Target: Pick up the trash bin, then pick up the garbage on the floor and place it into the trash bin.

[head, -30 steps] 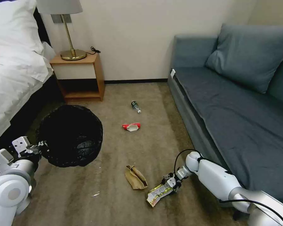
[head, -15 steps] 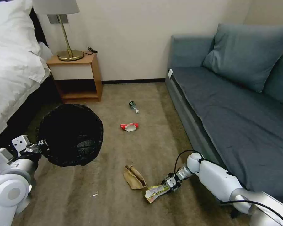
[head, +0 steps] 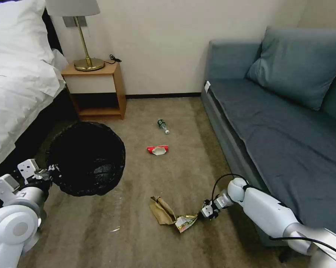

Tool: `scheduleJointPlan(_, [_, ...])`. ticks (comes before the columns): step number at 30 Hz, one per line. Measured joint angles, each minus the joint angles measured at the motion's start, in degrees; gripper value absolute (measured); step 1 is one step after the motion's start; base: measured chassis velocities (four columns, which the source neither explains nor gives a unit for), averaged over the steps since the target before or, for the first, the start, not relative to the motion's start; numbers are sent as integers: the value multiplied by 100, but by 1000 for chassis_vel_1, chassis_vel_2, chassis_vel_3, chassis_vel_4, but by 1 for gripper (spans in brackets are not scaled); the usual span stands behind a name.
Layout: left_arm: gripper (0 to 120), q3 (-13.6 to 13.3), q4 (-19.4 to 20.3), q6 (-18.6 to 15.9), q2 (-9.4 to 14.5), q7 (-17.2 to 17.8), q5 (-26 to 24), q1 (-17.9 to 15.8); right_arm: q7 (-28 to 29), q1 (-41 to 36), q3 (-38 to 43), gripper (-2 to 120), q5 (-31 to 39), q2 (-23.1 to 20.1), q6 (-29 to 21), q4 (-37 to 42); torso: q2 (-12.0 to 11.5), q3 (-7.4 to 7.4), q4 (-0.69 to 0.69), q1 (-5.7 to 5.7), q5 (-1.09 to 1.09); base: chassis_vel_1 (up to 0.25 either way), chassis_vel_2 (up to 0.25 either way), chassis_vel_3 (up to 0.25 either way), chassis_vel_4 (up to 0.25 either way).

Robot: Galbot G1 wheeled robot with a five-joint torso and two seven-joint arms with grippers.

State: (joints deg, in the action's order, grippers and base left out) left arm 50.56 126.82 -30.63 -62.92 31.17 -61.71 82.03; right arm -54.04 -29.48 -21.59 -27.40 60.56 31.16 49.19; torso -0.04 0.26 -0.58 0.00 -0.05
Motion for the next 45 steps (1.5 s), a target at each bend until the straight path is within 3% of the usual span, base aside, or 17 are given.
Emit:
scheduleJointPlan(10, [1, -17, 29, -19, 24, 62, -58, -3, -243, -21, 162, 0, 296, -400, -148, 486, 0, -1, -3, 0, -1, 0, 0, 0, 0])
scheduleJointPlan(12, [1, -70, -1, -32, 32, 77, -66, -24, -342, -72, 326, 0, 510, -750, -218, 910, 0, -1, -2, 0, -1, 0, 0, 0, 0])
scheduleJointPlan(15, [1, -127, -30, -34, 19, 80, -62, -45, -382, -158, 443, 0, 644, -925, -262, 1167, 1, -1, -3, 0, -1, 0, 0, 0, 0])
scheduleJointPlan(23, [1, -184, -140, -36, 15, 74, -51, -55, -469, -380, 1052, 0, 1054, -1164, -286, 1606, 0, 0, 0, 0, 1, 0, 0, 0, 0])
scheduleJointPlan(26, [1, -227, -211, -36, 6, 60, -28, -64, -580, -530, 1571, 0, 1574, -1338, -318, 1952, 0, -1, 0, 0, 1, 0, 0, 0, 0])
scheduleJointPlan(28, [1, -309, -319, -37, 0, 52, -12, -121, -669, -695, 2220, 0, 2840, -1713, -613, 2443, 1, 0, -2, 0, 1, 0, 0, 0, 0])
scheduleJointPlan(29, [1, -309, -319, -37, 0, 52, -12, -121, -669, -695, 2220, 0, 2840, -1713, -613, 2443, 1, 0, -2, 0, 1, 0, 0, 0, 0])
scheduleJointPlan(30, [1, -327, -341, -36, 1, 47, -10, -138, -671, -714, 2332, 0, 3102, -1827, -714, 2567, 0, 0, -2, 0, 1, 0, 0, 0, 0])
scheduleJointPlan(31, [1, -378, -408, -35, 6, 36, -6, -199, -672, -708, 2582, 0, 3799, -2145, -947, 2875, 1, -1, -5, 0, -1, 0, 0, 0, 0])
scheduleJointPlan(32, [1, -378, -408, -35, 6, 36, -6, -199, -672, -708, 2582, 0, 3799, -2145, -947, 2875, 1, -1, -5, 0, -1, 0, 0, 0, 0])
scheduleJointPlan(34, [1, -495, -513, -16, 6, -16, 55, -277, -674, -441, 2750, 0, 5182, -2573, -1386, 3371, 1, -1, -7, 0, -2, 0, 0, 0, 0])
scheduleJointPlan(35, [1, -495, -513, -16, 6, -16, 55, -277, -674, -441, 2750, 0, 5182, -2573, -1386, 3371, 1, -1, -7, 0, -2, 0, 0, 0, 0])
scheduleJointPlan(37, [1, -612, -564, -3, 2, -44, 104, -315, -594, -40, 2624, 0, 5923, -2629, -1720, 3696, 1, -1, -4, 0, -4, 0, 0, 0, 0])
scheduleJointPlan(39, [1, -625, -566, -2, 1, -48, 112, -317, -593, 1, 2607, 0, 5965, -2620, -1752, 3720, 1, -1, -4, 0, -4, 0, 0, 0, 0])
scheduleJointPlan(40, [1, -687, -569, 9, -4, -55, 147, -320, -638, 406, 2421, 0, 6230, -2423, -2041, 3890, 1, -1, 0, 0, -4, 0, 0, 0, 0])
scheduleJointPlan(45, [1, -704, -545, 22, 2, -59, 173, -278, -507, 747, 2063, 0, 6377, -2056, -2130, 3900, 1, 0, 3, 0, -1, 0, 0, 0, 0])
